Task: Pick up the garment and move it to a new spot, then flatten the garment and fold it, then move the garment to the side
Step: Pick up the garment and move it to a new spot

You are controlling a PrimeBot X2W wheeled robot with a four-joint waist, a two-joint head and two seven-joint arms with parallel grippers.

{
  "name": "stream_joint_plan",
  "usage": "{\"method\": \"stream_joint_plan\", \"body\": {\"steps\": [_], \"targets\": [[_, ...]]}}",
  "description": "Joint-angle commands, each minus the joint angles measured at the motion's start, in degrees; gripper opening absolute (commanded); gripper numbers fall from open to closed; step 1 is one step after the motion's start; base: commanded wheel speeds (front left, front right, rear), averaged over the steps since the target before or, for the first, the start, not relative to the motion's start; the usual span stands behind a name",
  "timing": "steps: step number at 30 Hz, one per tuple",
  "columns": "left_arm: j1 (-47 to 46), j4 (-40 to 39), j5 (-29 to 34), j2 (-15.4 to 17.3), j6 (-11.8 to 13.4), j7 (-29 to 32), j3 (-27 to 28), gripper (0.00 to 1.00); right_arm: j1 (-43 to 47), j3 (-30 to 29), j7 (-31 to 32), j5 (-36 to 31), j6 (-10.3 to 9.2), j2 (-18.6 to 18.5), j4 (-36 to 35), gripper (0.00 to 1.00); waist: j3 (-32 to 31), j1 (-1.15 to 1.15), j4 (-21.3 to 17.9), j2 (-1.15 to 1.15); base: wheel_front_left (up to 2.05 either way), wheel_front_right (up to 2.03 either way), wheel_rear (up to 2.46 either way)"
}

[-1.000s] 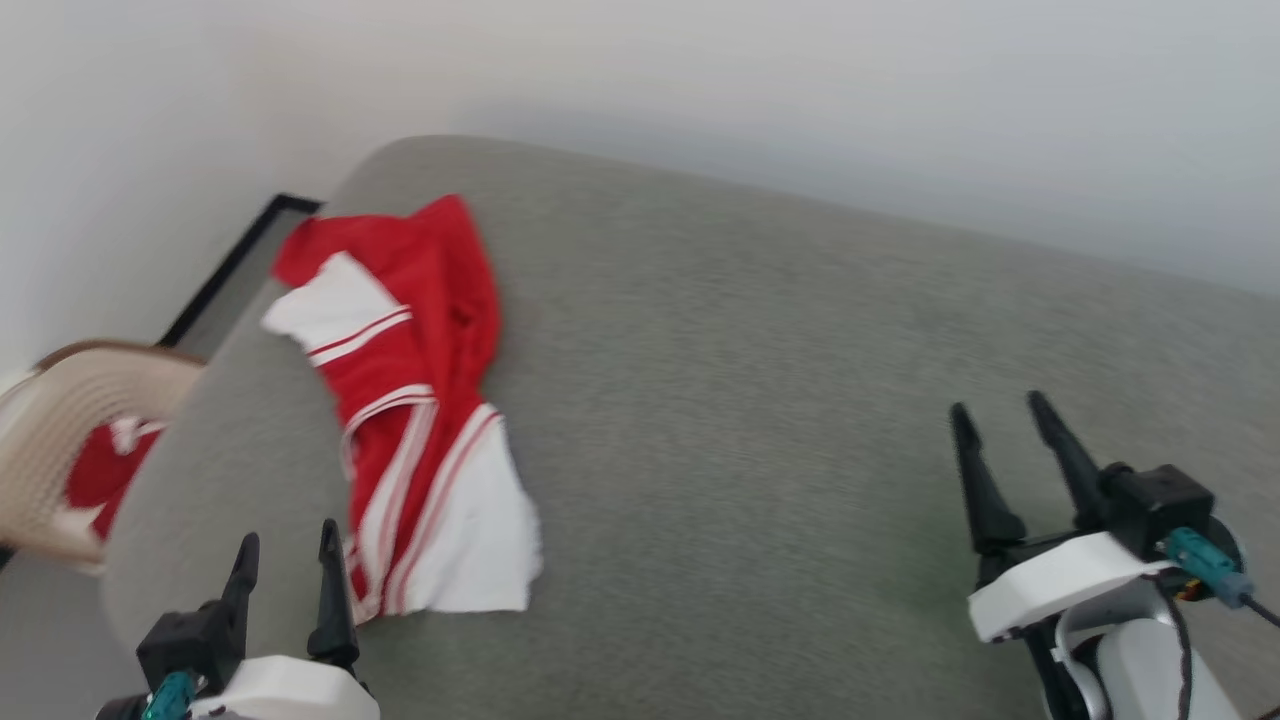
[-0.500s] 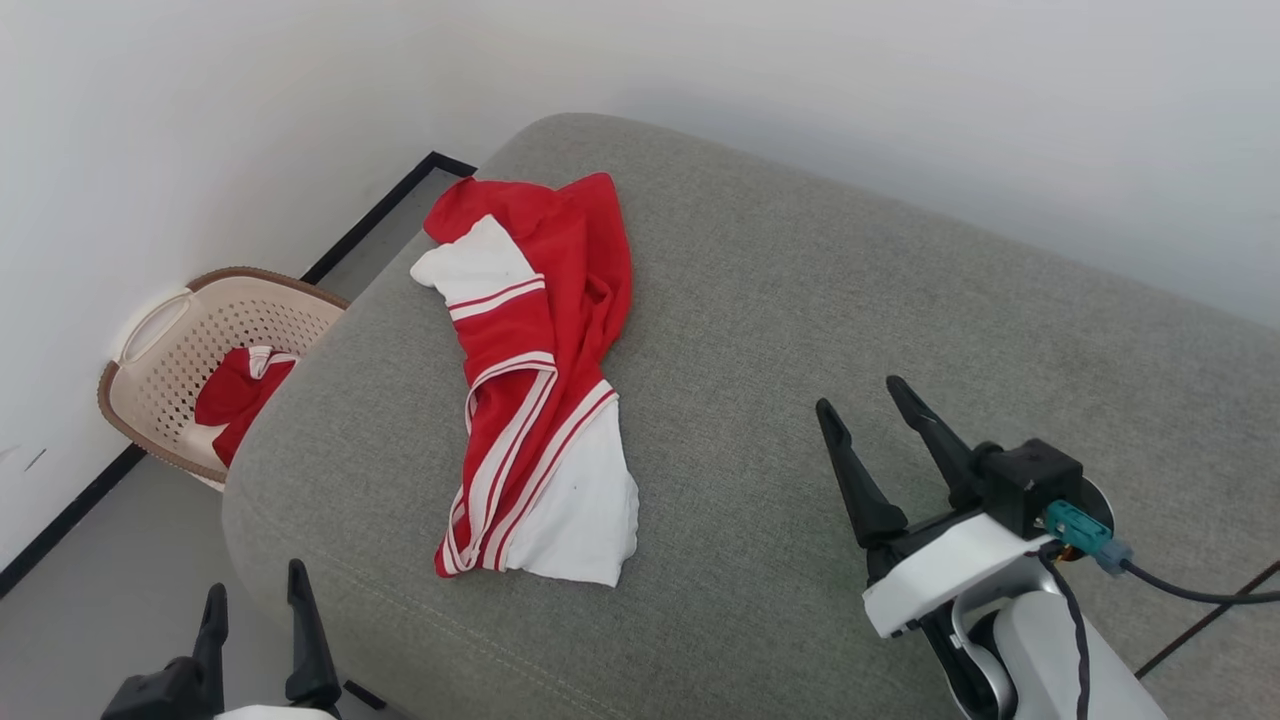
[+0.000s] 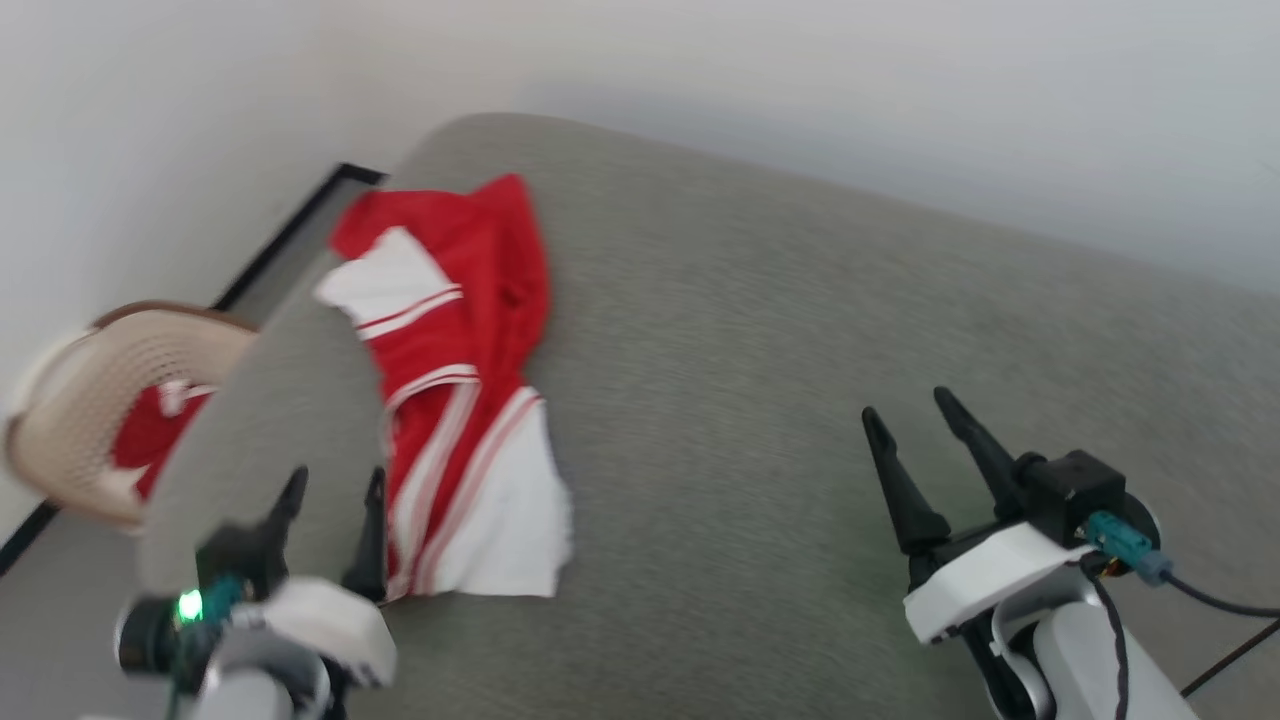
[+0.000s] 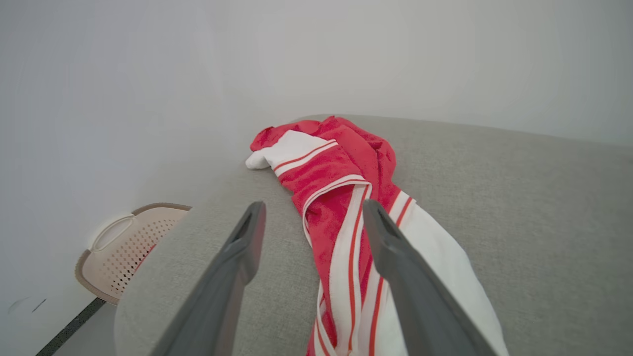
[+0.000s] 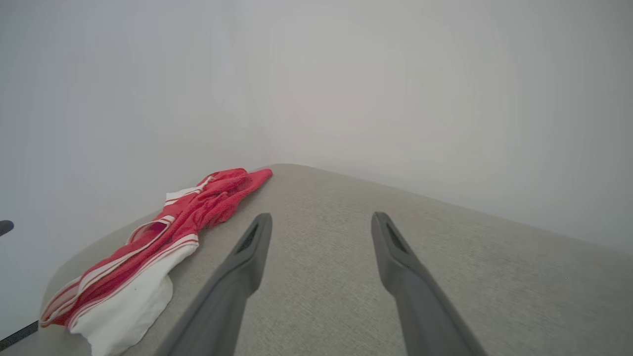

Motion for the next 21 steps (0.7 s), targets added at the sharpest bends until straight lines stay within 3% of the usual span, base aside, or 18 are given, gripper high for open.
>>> {"method": "stream_joint_plan", "body": {"steps": [1, 8, 15, 21], "targets": [[-3.2, 2.9, -0.9, 1.1, -0.6, 0.8, -0.3, 1.0, -0.9, 0.1, -0.3, -0.2, -0.02, -0.3, -0.3, 1.0, 3.1, 0.0, -5.1, 0.0, 0.0, 0.0, 0.0], [-17.3, 18.2, -8.1, 7.9, -1.7, 12.9, -2.4, 1.0, -3.3, -0.6, -0.3, 0.6, -0.02, -1.8, -1.6, 1.0, 9.3, 0.0, -13.4, 0.0, 0.0, 0.0, 0.0], [-24.2, 23.2, -24.4, 15.4, -1.6, 25.5, -9.3, 1.0, -5.7, -2.3, -0.3, 1.0, -0.01, -2.3, -3.1, 1.0, 15.3, 0.0, -19.0, 0.0, 0.0, 0.0, 0.0], [-26.9, 28.6, -30.8, 19.9, -1.6, 33.2, -11.3, 1.0, -7.6, -2.1, -0.3, 1.1, -0.02, -2.6, -3.7, 1.0, 18.3, 0.0, -22.3, 0.0, 0.0, 0.0, 0.0]]}}
